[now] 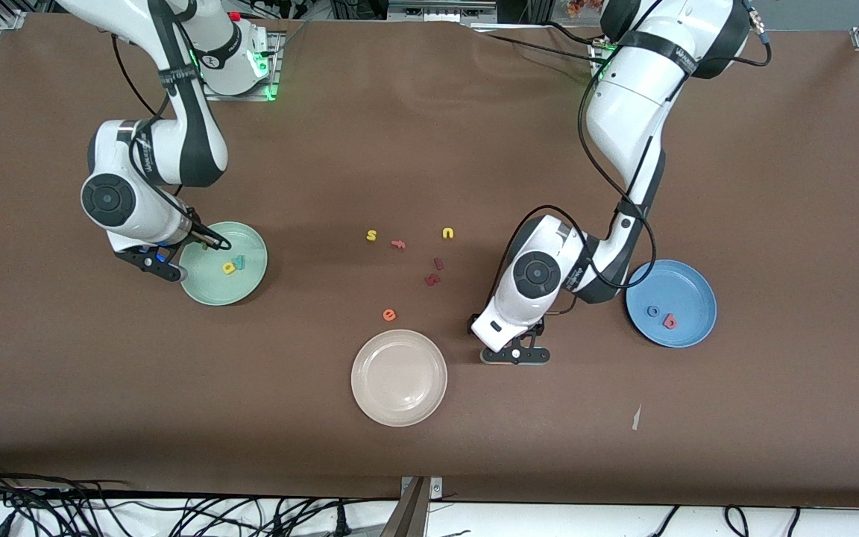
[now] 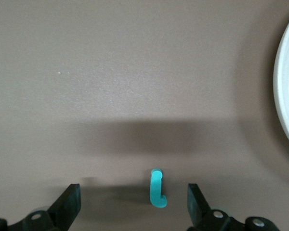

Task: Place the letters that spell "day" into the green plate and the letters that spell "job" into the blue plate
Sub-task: 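Place the green b on the green plate with the right gripper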

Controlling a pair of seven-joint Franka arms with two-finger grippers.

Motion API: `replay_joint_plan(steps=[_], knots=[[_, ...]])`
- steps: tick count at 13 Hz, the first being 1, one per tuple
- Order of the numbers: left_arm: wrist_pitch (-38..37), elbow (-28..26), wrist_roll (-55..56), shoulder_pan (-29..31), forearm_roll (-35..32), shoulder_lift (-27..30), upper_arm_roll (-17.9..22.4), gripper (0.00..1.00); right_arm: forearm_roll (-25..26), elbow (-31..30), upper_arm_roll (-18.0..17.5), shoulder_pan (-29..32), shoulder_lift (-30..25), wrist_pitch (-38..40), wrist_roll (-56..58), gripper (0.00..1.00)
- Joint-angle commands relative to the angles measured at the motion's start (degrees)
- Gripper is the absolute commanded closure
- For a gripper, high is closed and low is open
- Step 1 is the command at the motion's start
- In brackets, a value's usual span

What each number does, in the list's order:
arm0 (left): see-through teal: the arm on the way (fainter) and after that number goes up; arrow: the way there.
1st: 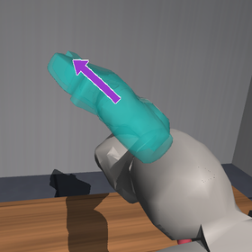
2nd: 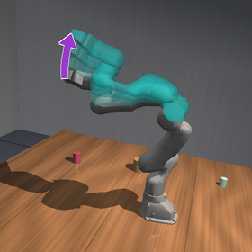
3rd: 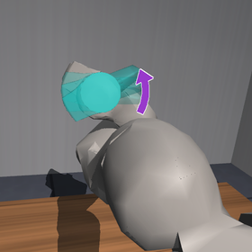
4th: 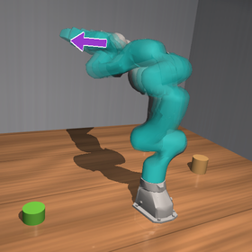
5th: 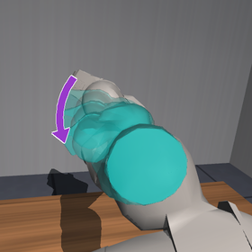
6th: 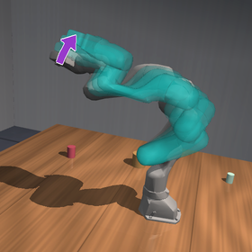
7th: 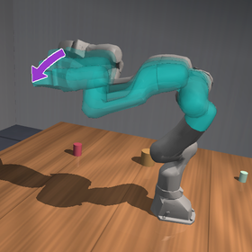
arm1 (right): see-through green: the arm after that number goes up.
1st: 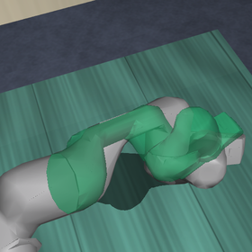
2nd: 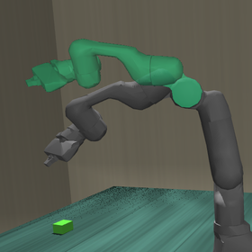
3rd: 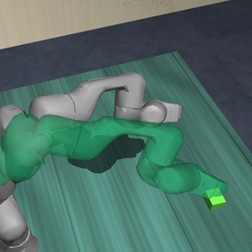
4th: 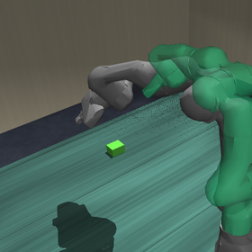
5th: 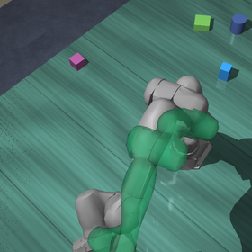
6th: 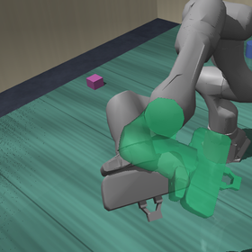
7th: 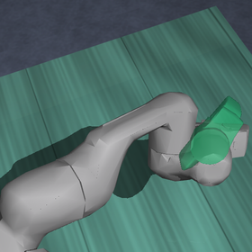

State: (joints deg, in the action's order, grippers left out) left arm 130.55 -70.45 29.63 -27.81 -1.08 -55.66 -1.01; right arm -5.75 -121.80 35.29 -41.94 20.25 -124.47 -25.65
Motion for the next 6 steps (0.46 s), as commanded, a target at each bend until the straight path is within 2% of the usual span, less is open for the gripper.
replay_joint_plan(steps=[1, 2, 3, 4, 6], knots=[[-0.2, 3.6, 0.7, -1.4, 0.5, -2.3, 1.6, 0.10, 0.4, -0.3, -0.2, -0.5, 3.3, -2.4, 1.6, 0.94], [-0.1, 3.7, 1.0, -1.5, 0.5, -2.5, 1.6, 0.15, 0.4, 0.2, -0.2, -0.5, 3.0, -1.8, 3.1, 0.44], [-0.1, 4.1, 1.4, -1.5, 0.4, -2.8, 1.8, 0.19, 0.3, 0.3, -0.2, -0.5, 2.4, -1.6, 5.2, 0.00], [-0.1, 4.7, 1.9, -2.4, 0.4, -3.4, 2.3, 0.22, 0.3, 1.0, -0.1, -0.5, 1.9, -0.9, 5.7, 0.00], [-0.1, 5.4, 3.7, -4.9, 0.5, -4.5, 5.1, 0.27, 0.2, 5.3, 0.0, -0.5, 0.2, 5.8, 5.8, 0.00]])
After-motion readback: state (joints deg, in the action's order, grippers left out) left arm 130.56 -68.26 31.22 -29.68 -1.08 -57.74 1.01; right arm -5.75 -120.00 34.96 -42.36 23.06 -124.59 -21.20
